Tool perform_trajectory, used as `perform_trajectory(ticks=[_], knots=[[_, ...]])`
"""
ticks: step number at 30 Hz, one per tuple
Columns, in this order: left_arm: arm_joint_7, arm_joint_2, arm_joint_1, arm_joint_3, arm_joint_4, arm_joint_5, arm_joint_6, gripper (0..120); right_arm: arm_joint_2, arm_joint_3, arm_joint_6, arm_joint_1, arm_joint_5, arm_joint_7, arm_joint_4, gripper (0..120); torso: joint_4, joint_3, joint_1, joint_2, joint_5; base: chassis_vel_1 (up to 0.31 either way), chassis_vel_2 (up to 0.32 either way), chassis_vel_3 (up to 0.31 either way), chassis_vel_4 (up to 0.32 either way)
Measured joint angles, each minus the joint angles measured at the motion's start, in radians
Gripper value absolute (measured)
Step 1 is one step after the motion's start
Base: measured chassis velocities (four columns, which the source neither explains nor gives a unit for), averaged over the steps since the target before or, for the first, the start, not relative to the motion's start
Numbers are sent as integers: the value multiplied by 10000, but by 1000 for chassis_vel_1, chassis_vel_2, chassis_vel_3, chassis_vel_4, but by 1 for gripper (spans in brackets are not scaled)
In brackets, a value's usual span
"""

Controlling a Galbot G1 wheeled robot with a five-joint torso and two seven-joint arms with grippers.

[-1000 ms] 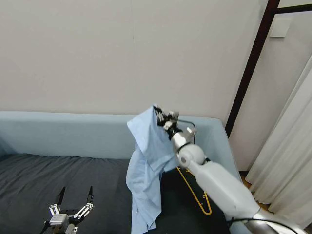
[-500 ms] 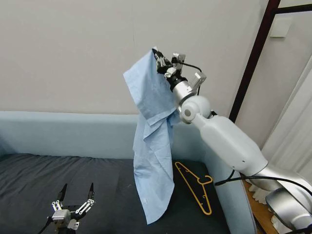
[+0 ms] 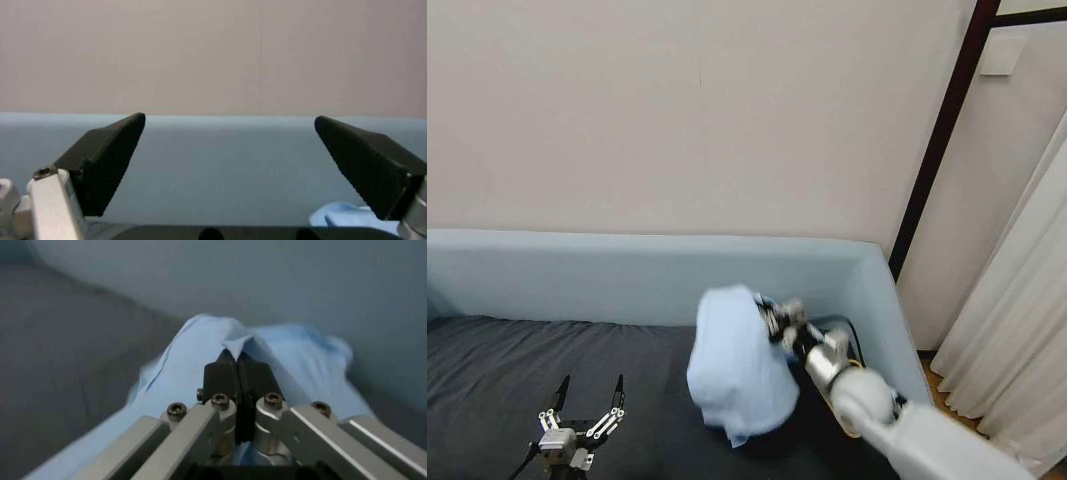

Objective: Pick up the clothes from the sofa and hang them on the clothes hanger.

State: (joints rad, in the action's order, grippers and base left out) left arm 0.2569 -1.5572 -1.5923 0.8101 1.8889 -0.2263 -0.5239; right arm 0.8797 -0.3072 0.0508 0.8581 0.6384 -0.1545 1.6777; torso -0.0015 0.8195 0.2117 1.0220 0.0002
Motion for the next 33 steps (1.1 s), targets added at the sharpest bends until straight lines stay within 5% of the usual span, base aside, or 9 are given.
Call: perform_trajectory(ticks=[19, 33], knots=[[-540, 306, 205, 651, -107, 134, 554, 100, -18, 1696, 2812, 2320, -1439, -339, -547, 0, 1, 0, 0, 0, -9, 0, 0, 0, 0], [-518, 426, 201, 894, -172, 58, 601, 100, -217, 2139, 1841, 1954, -1296, -1211, 1441, 48, 3, 0, 0, -1, -11, 0, 0, 0, 0]])
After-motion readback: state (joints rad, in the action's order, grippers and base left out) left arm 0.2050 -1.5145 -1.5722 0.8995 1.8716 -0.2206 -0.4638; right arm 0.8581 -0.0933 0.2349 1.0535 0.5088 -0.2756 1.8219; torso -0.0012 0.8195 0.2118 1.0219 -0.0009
